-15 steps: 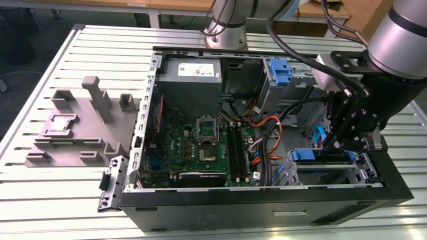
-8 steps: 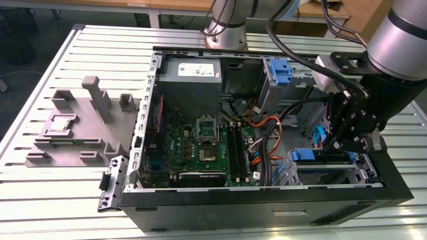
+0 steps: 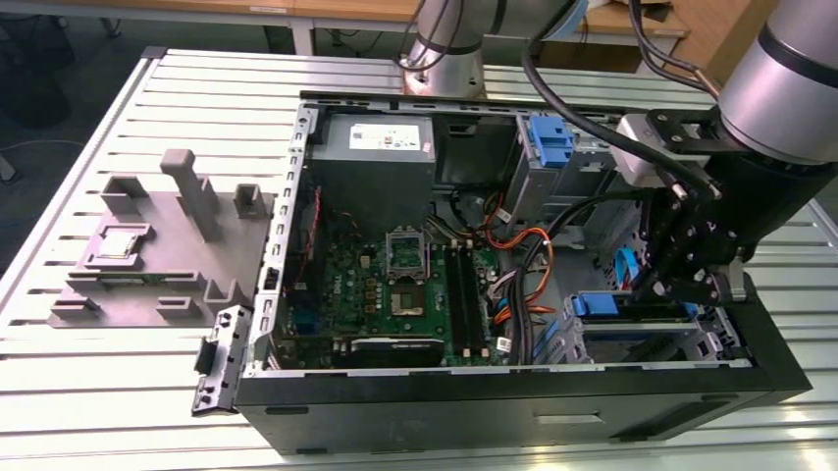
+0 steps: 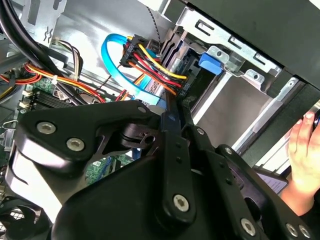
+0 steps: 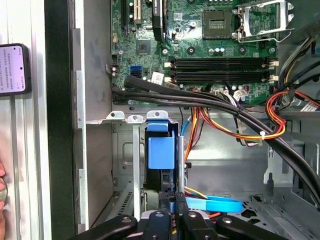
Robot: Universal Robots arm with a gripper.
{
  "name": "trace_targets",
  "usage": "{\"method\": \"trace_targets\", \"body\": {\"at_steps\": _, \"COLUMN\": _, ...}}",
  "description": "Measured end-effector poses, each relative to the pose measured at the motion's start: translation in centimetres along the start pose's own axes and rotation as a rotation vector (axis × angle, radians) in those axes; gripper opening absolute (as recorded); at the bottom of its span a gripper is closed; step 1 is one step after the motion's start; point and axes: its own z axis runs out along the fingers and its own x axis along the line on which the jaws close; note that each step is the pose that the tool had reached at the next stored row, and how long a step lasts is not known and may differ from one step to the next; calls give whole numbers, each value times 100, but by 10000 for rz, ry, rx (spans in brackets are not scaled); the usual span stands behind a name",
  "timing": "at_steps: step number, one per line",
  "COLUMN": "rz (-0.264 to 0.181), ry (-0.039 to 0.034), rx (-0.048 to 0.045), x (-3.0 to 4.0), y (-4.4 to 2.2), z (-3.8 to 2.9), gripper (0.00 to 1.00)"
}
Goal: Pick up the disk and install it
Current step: 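Insert the second disk wire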
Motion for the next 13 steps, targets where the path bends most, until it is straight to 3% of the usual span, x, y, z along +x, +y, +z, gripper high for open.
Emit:
{"method": "trace_targets", "body": {"at_steps": 8, "rz": 1, "ry": -18, "rx": 0, "x": 0, "y": 0, "z": 8, "gripper": 17}}
{"method": "trace_targets", "body": {"at_steps": 9, "rz": 1, "ry": -38, "rx": 0, "x": 0, "y": 0, "z": 6, "gripper": 24}}
{"method": "trace_targets", "body": {"at_steps": 13, "rz": 4, "ry": -128, "rx": -3, "x": 3, "y": -3, "z": -67, "gripper": 24}}
